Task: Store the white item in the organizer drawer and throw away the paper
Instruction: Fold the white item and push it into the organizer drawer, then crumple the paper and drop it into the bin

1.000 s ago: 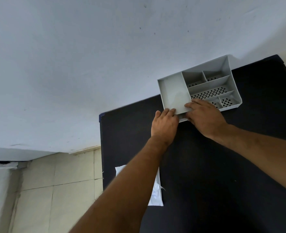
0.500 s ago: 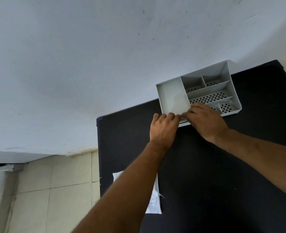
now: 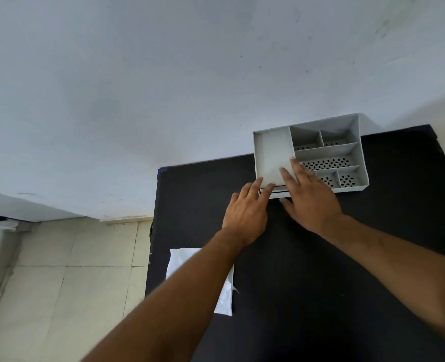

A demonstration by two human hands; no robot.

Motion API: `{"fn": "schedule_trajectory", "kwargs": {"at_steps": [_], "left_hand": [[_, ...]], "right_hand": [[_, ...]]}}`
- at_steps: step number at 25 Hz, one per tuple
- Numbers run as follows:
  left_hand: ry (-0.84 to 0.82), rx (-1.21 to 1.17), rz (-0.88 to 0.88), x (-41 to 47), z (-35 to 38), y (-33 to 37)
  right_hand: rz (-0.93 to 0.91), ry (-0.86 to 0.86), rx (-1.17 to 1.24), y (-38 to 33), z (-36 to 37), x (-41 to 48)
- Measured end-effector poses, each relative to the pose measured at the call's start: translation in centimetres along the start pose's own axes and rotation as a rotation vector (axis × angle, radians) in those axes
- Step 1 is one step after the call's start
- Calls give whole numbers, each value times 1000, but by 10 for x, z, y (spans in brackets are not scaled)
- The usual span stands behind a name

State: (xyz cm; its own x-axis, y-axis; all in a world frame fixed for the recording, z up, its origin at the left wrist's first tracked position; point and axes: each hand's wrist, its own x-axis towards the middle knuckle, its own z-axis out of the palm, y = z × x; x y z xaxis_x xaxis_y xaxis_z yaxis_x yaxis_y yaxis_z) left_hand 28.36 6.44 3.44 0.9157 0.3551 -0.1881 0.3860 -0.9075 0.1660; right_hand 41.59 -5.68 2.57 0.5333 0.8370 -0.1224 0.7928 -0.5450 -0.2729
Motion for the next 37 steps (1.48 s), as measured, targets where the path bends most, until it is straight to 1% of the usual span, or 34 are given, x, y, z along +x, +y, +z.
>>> {"fn": "schedule_trajectory", "kwargs": {"at_steps": [2,5,8,10,13,15,16,18,21,24,27,28,29,30,31,32,33,35,36,37], "left_hand": [[-1,-37,-44,-18,-5,-3],[8,-111,-159,-44,-11,-8],[48,-197,-311,-77,-8,-26],[52,-198,-402,-103,1,-45],[-15,-220,-579,-145,21,-77],[-100,-267,-698,-169,32,-97],[-158,-293,-731,-179,37,-106],[-288,-335,-726,-197,50,-119],[-433,-395,-595,-223,67,-139],[-473,-507,-466,-242,76,-151],[-452,-553,-440,-254,90,-148],[-470,-600,-446,-258,93,-148],[-500,-614,-415,-263,98,-149],[-508,-612,-352,-267,100,-153],[-489,-652,-329,-270,100,-158],[-433,-719,-360,-272,100,-163],[-355,-812,-433,-272,96,-169],[-206,-957,-529,-271,81,-184],[-171,-1001,-565,-272,71,-191],[-155,-1023,-587,-274,63,-198]], "right_hand": [[-33,11,19,-17,-6,-11],[-165,-23,38,-52,-7,-26],[-262,-84,40,-86,2,-38],[-305,-152,29,-106,13,-42],[-349,-277,-1,-141,31,-48],[-368,-364,-28,-168,43,-48],[-377,-403,-42,-181,51,-49],[-390,-458,-78,-201,68,-52],[-386,-491,-182,-226,102,-59],[-291,-574,-222,-242,130,-57],[-230,-650,-237,-250,146,-55],[-215,-666,-232,-253,149,-54],[-199,-684,-225,-257,150,-55],[-185,-692,-192,-261,151,-58],[-147,-689,-114,-265,152,-61],[-75,-676,15,-268,153,-65],[38,-653,203,-274,152,-69],[370,-558,715,-291,149,-74],[537,-524,959,-302,144,-76],[652,-527,1158,-315,136,-77]]}}
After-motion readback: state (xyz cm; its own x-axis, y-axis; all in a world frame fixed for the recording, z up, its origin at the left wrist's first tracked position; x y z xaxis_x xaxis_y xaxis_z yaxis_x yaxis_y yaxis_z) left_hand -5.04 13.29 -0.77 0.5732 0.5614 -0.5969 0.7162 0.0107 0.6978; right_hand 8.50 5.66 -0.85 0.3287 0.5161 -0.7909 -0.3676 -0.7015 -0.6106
